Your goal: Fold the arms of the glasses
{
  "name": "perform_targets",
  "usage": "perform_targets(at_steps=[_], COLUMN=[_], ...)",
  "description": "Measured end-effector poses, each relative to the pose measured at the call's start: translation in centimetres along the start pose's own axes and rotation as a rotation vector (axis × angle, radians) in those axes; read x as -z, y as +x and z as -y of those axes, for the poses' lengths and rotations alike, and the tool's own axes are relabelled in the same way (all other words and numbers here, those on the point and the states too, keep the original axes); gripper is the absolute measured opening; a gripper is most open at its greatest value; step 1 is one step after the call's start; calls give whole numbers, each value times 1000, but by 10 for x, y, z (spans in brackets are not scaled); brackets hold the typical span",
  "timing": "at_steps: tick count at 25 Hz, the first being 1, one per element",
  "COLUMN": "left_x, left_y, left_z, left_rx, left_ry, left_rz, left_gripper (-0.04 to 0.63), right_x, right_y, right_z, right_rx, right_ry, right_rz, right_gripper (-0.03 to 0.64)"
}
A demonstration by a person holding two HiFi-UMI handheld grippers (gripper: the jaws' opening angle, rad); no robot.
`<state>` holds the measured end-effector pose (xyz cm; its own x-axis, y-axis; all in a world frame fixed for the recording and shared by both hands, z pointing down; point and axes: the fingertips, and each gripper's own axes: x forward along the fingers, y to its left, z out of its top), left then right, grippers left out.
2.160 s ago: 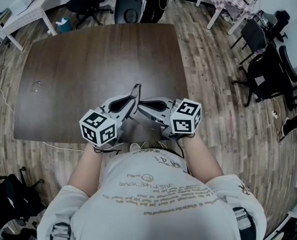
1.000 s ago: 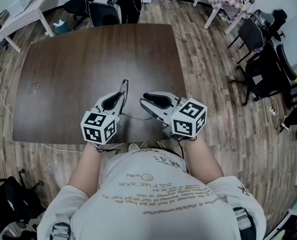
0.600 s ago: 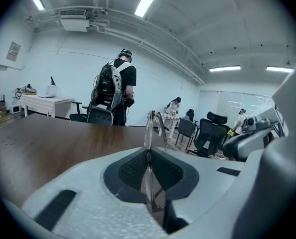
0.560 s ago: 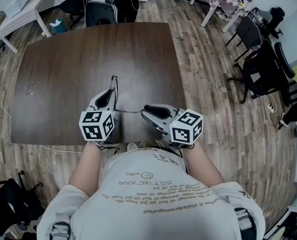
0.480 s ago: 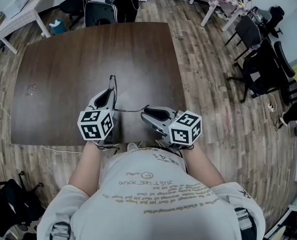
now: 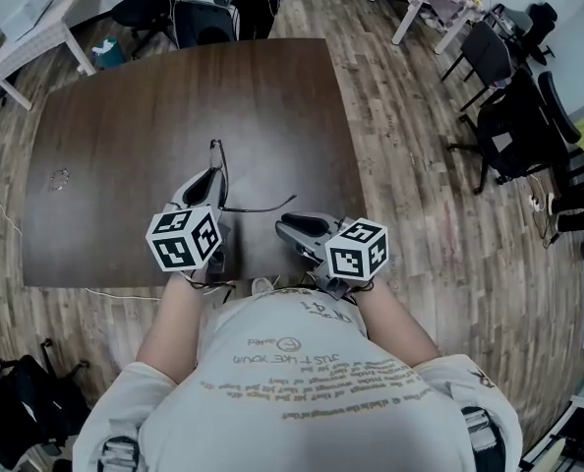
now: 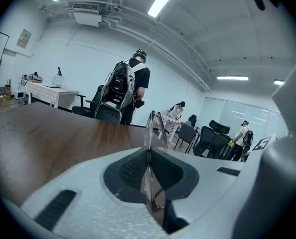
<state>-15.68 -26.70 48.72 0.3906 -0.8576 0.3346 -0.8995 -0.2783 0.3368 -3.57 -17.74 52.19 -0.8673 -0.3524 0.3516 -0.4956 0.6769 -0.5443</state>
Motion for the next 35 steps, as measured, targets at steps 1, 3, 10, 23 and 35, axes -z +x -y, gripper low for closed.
perform_targets(at_steps=[1,3,10,23,35], left_x=[0,-2,1,0,3], left_y=[0,0,3,1,-3], left_z=[1,4,15,26,39], left_rx=[3,9,23,16,23], left_ry=[4,9,26,56,77], left_rz=[0,0,-10,5,21], left_gripper=[41,41,41,41,41], right_x=[-1,-5,-15,-9,-17], right_y=[1,3,-1,-3,-4], right_z=[0,-2,-1,-7,-5], right_rx=[-2,-4,-8,-33,-30], right_ry=[1,2,6,3,12], right_rz=[6,18,49,24,46], right_gripper=[87,87,87,78,78])
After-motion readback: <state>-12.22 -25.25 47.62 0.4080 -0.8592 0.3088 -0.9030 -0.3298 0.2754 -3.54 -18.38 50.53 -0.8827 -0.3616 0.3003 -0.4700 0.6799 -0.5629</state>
